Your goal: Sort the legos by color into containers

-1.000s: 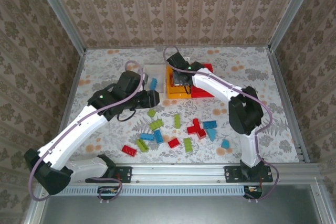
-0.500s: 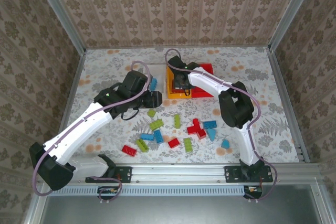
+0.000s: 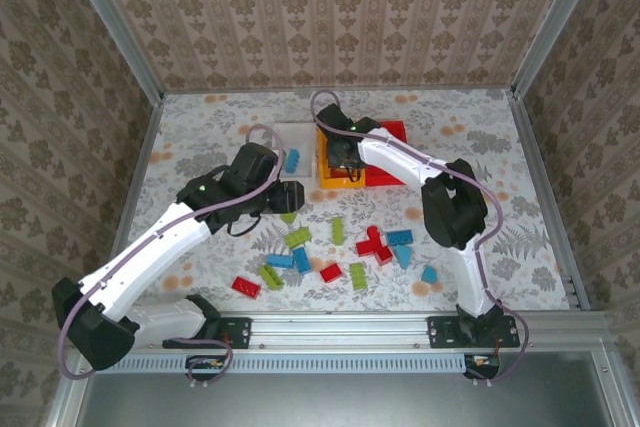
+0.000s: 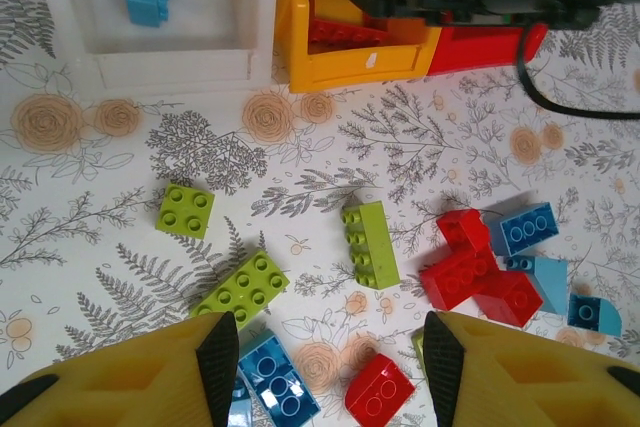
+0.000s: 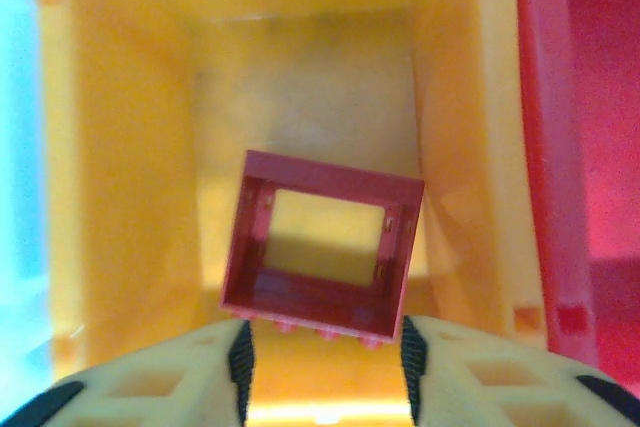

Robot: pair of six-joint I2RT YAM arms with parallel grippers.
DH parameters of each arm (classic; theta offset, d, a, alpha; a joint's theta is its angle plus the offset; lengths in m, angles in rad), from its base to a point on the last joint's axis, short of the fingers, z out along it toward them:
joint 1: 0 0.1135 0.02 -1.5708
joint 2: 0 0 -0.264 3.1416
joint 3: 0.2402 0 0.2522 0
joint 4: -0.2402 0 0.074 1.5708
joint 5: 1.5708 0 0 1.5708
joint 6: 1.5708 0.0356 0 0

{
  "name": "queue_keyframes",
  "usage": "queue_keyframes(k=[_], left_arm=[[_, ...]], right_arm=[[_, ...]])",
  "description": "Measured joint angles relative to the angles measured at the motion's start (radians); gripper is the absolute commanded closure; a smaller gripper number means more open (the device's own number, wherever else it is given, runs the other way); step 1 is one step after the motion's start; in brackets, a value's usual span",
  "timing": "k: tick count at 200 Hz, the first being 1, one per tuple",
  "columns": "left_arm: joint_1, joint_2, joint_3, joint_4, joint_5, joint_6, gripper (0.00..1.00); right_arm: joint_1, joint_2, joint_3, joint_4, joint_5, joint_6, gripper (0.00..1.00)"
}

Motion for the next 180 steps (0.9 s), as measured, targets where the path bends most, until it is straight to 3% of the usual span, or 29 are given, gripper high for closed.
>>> queue_keyframes(k=[34, 64, 99, 147, 180], left_arm=[[0.011, -0.095, -0.061, -0.019, -0.023, -0.016, 0.44], [0.027, -0.217, -0.134, -0.052, -0.037, -0.042, 0.44], [0.028, -0.292, -0.169, -0.094, -0.040, -0.067, 0.44], [0.033, -0.313, -0.187, -0.110, -0.040, -0.084, 0.44], [0.034, -0.328, -0.188, -0.127, -0.040, -0.087, 0.44]], right_arm=[[0.089, -0.253, -0.209, 0.025, 0.013, 0.036, 0.27], [0.172, -0.348, -0.356, 0.041, -0.026, 0.105, 0.23], [0.211, -0.322, -0.479, 0.063, -0.087, 0.201, 0.27], [0.212, -0.232, -0.516, 0.133, -0.121, 0.277, 0.32], [0.212, -0.194, -0.516, 0.161, -0.126, 0.306, 0.46]])
